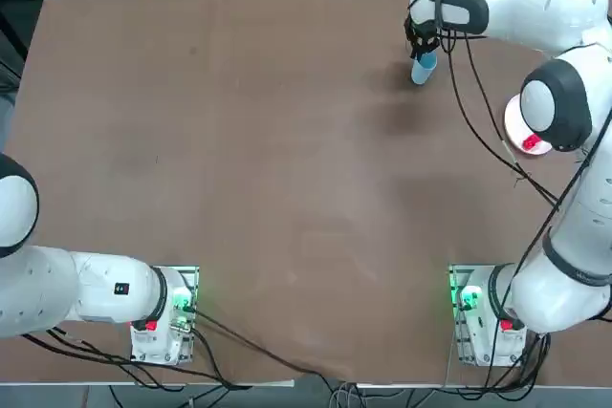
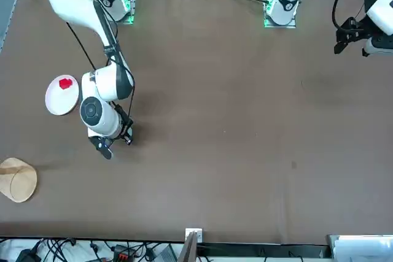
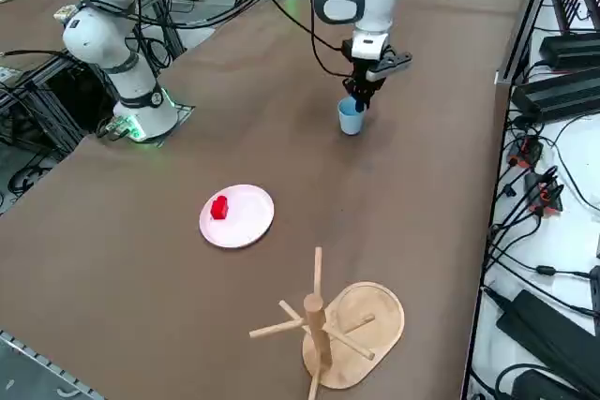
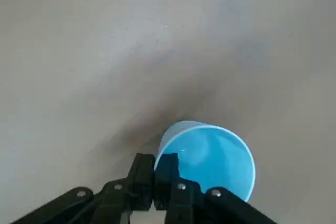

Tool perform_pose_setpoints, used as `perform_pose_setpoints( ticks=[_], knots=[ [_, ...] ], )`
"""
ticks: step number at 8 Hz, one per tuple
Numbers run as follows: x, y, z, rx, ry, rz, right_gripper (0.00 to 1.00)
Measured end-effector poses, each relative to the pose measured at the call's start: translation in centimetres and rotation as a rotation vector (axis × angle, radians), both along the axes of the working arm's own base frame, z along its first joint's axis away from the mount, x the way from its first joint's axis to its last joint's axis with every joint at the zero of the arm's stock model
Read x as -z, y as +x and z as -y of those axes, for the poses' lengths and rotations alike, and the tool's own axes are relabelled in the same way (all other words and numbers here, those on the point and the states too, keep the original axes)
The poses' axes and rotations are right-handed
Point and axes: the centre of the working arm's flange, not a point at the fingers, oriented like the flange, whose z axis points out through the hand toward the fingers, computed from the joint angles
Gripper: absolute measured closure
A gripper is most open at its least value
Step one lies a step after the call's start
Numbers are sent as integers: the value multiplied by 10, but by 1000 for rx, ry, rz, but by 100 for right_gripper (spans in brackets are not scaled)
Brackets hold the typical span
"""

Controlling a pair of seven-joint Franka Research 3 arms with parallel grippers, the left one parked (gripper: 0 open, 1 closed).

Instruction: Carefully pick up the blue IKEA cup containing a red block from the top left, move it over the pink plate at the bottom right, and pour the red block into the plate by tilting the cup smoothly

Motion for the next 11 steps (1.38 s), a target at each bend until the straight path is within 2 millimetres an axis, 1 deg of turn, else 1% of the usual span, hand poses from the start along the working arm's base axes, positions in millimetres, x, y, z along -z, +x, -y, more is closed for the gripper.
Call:
perform_pose_setpoints(
  ticks=[2, 3, 4, 5, 6, 7, 9, 10, 11],
  knots=[
    [-1, 1, 0, 1, 0, 2, 84],
    [-1, 1, 0, 1, 0, 3, 69],
    [-1, 1, 0, 1, -1, 3, 64],
    [-1, 1, 0, 1, -1, 3, 64],
    [-2, 2, 1, 1, -2, 6, 62],
    [-5, 4, 4, 1, -7, 16, 61],
    [-24, 14, 14, -7, -10, 50, 51],
    [-36, 17, 17, -13, -8, 67, 49],
    [-48, 20, 19, -12, -5, 85, 38]
  ],
)
